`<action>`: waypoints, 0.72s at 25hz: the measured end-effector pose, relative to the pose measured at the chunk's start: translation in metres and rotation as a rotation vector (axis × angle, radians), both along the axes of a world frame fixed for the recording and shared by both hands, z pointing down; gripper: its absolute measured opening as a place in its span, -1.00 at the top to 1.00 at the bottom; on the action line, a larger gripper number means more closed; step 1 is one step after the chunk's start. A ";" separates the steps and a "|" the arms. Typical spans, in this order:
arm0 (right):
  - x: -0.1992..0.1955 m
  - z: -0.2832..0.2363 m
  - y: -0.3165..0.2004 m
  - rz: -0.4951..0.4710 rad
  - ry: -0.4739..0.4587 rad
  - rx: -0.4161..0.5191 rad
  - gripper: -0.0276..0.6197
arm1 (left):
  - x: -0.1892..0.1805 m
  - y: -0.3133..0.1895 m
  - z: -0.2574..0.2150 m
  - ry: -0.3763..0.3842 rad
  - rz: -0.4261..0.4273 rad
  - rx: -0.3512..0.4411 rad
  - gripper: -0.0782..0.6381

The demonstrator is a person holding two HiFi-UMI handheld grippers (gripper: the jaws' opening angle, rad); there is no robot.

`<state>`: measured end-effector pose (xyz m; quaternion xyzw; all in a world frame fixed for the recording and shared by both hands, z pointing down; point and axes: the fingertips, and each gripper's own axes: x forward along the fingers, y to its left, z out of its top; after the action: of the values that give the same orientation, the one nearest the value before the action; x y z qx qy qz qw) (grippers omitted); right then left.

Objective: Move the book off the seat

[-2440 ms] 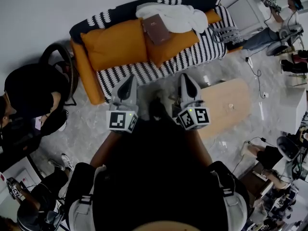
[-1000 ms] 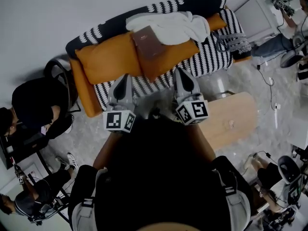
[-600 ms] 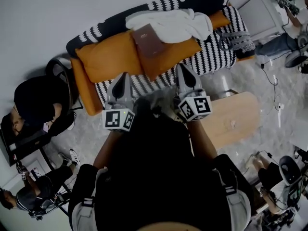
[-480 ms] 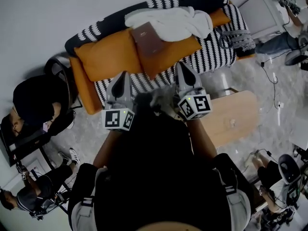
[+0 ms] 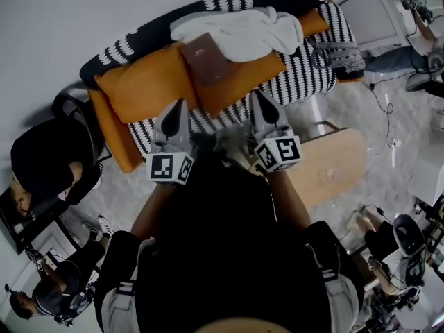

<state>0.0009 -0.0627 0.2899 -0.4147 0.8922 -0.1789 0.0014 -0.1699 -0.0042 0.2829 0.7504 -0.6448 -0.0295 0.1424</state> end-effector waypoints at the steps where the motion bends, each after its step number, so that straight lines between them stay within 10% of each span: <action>1: -0.003 0.003 -0.007 0.001 0.003 -0.003 0.89 | -0.002 -0.007 0.004 0.002 0.009 -0.008 0.76; 18: -0.033 0.090 -0.093 0.011 0.071 -0.103 0.89 | -0.032 -0.103 0.065 0.051 0.034 -0.075 0.76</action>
<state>-0.0321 -0.1558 0.3803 -0.4252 0.8790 -0.2096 -0.0506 -0.2017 -0.1072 0.3480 0.7543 -0.6288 -0.0219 0.1875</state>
